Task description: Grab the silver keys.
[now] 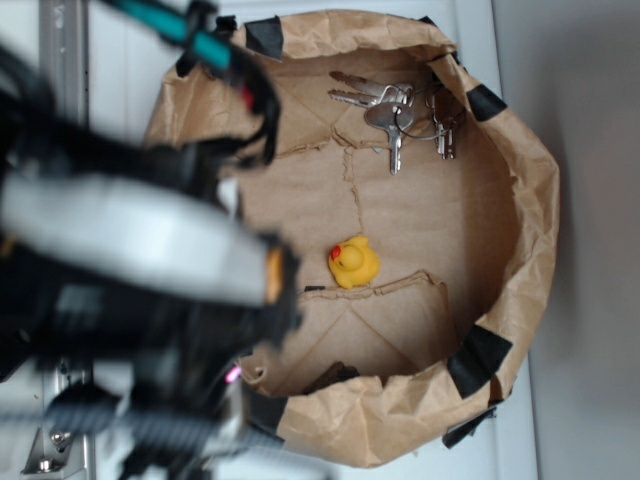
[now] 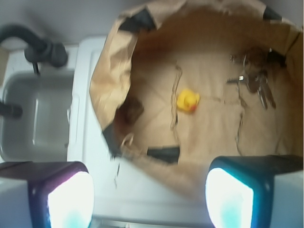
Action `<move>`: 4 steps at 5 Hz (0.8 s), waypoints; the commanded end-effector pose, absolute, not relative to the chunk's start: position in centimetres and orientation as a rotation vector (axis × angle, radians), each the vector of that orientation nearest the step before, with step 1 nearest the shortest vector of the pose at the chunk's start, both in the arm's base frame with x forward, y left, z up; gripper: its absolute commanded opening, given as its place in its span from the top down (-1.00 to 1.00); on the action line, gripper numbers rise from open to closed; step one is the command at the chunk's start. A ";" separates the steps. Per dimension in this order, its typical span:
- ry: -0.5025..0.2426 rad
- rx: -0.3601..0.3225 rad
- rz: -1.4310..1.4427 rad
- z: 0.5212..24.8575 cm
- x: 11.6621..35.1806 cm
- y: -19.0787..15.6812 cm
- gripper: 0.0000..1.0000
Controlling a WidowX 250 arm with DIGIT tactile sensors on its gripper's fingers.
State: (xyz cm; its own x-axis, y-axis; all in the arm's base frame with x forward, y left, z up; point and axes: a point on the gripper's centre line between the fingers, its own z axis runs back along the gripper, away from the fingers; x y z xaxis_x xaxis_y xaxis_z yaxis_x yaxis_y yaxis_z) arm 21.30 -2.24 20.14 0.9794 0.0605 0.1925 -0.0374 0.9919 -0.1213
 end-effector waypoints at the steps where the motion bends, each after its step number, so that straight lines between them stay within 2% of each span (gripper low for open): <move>1: -0.286 -0.101 0.130 17.9 23.6 0.5 -1.00; 2: -0.418 -0.067 0.187 16.4 24.4 1.4 -1.00; 3: -0.447 -0.037 0.230 14.8 25.3 2.1 -1.00; 4: -0.505 0.042 0.276 12.6 26.4 2.3 -1.00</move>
State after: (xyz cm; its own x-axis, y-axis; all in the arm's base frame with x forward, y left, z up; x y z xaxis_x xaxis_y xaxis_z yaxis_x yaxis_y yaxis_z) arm 25.83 2.54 11.43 0.8554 0.2589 0.4487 -0.2801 0.9598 -0.0198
